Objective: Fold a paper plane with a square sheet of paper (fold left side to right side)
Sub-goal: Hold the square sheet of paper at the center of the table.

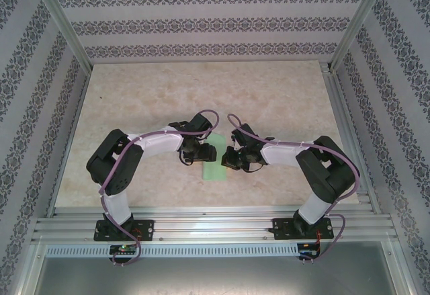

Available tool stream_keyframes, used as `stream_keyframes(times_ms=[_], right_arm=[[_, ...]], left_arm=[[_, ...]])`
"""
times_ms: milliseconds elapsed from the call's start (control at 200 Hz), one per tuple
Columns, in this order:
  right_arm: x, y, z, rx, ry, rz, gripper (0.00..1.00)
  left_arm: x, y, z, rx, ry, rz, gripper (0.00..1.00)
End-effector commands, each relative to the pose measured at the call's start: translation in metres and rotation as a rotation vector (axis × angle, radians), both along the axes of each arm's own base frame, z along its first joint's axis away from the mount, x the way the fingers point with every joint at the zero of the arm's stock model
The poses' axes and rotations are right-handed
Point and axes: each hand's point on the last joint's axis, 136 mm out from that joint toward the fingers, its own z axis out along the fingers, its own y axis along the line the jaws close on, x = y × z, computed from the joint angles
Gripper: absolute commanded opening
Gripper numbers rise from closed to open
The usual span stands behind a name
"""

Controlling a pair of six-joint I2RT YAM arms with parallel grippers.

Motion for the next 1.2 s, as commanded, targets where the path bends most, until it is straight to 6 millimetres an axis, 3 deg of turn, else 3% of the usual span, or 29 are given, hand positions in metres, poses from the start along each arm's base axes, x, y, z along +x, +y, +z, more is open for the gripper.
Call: stream_keyframes(times_ms=[0,315,530,754,1194], right_arm=[[-0.017,-0.015,-0.026,-0.106,0.059,0.019,0.08],[-0.021,-0.018,-0.030,-0.128,0.069,0.025,0.08],[-0.021,-0.017,-0.031,-0.130,0.069,0.028,0.08],[-0.022,-0.018,-0.032,-0.139,0.072,0.030,0.08],[-0.024,-0.019,-0.034,-0.153,0.077,0.033,0.08]], left_arm=[[0.004,-0.030,-0.007,-0.128,-0.041,-0.084,0.65],[0.021,-0.015,0.055,-0.198,-0.142,-0.055,0.68],[0.019,-0.011,0.066,-0.207,-0.163,-0.044,0.52],[0.016,-0.033,0.063,-0.327,-0.117,-0.070,0.33],[0.015,-0.018,0.020,-0.193,-0.080,-0.073,0.25]])
